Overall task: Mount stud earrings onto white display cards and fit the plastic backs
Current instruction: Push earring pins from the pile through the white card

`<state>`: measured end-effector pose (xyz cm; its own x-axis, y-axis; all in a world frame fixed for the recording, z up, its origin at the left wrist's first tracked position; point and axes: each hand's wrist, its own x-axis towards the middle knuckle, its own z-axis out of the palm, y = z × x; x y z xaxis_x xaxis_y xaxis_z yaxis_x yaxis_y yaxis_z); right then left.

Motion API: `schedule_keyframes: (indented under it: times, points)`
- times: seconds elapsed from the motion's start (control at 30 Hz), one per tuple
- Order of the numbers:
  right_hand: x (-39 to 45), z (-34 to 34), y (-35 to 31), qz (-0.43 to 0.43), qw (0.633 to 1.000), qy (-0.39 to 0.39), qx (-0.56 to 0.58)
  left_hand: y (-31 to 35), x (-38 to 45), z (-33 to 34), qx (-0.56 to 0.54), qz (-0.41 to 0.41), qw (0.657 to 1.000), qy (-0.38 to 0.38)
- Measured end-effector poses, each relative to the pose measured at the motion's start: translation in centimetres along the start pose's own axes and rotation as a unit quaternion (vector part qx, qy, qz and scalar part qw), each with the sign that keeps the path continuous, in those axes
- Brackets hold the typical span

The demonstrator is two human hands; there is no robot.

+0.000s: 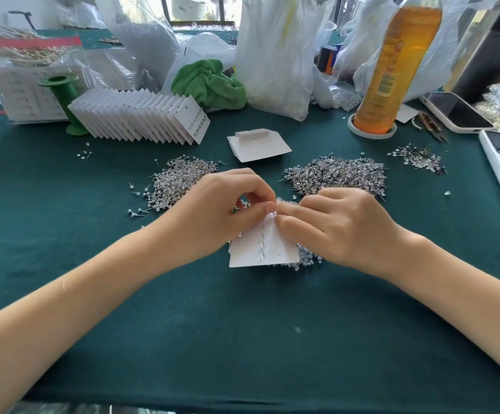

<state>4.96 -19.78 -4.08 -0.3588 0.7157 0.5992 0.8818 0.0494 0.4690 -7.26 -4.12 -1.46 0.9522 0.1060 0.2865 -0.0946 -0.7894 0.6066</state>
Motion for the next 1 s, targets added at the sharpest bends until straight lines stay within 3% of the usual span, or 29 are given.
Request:
schedule_keyframes:
  times: [0.3,0.57,1.0]
  points:
    - [0.01,-0.07,-0.07,0.004,1.0,0.011,0.001,-0.03,-0.08,0.11,-0.006,0.01,1.0,0.004]
    - [0.22,-0.2,0.03,0.019,0.999,0.028,0.013,-0.23,-0.09,0.04,-0.103,-0.043,0.993,0.033]
    - [0.05,-0.2,-0.13,0.01,1.0,0.024,0.0,-0.19,-0.16,0.1,-0.098,-0.04,0.994,0.022]
